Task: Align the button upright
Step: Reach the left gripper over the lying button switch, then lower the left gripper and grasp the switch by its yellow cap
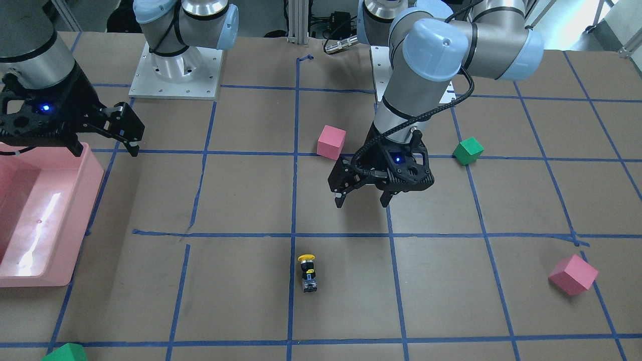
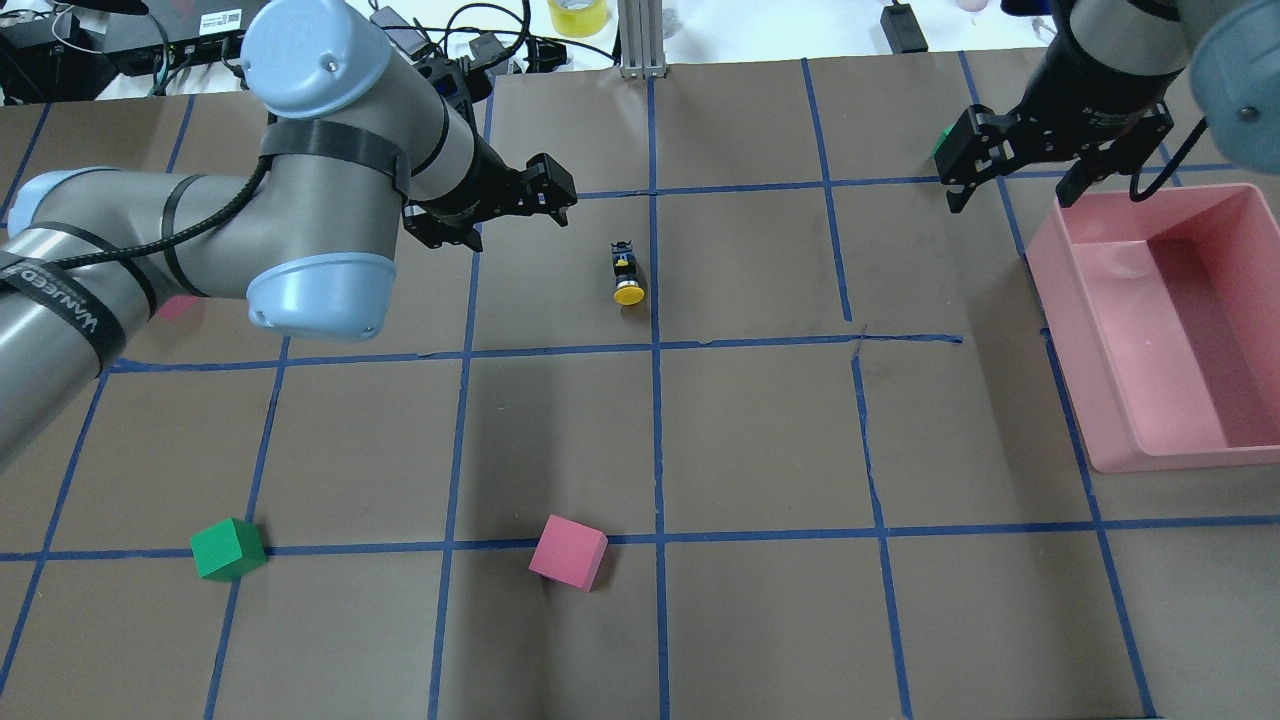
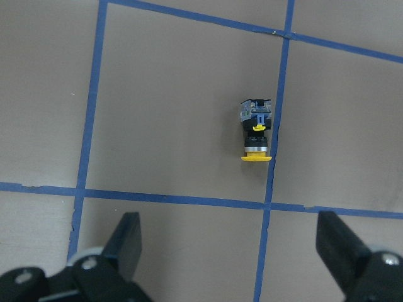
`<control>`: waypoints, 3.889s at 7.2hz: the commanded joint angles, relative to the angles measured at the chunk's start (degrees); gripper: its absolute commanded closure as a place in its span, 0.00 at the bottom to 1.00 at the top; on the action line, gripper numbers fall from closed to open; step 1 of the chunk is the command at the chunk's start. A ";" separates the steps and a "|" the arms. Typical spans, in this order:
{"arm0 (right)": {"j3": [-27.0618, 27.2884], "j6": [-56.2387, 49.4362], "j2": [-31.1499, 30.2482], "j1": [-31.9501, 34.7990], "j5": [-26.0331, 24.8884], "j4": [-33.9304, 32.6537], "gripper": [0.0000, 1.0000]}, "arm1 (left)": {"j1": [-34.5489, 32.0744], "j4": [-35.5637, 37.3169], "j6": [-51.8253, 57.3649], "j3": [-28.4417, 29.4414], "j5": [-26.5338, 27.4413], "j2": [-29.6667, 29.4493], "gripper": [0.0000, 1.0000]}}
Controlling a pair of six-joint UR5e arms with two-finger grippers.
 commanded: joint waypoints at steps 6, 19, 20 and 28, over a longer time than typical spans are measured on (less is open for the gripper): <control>-0.27 -0.75 -3.56 5.69 -2.93 4.37 0.00 | -9.27 16.66 -4.36 5.15 8.65 -17.81 0.02; 0.26 -0.66 -3.13 5.52 -3.57 5.51 0.00 | -14.11 29.87 -8.40 0.67 15.79 -24.06 0.09; 0.34 -0.75 -3.04 5.52 -3.65 5.60 0.00 | -14.11 29.96 -8.40 0.67 15.79 -24.06 0.13; 0.26 -0.57 -3.04 5.60 -3.30 5.34 0.00 | -14.11 29.96 -8.31 0.67 15.96 -24.15 0.51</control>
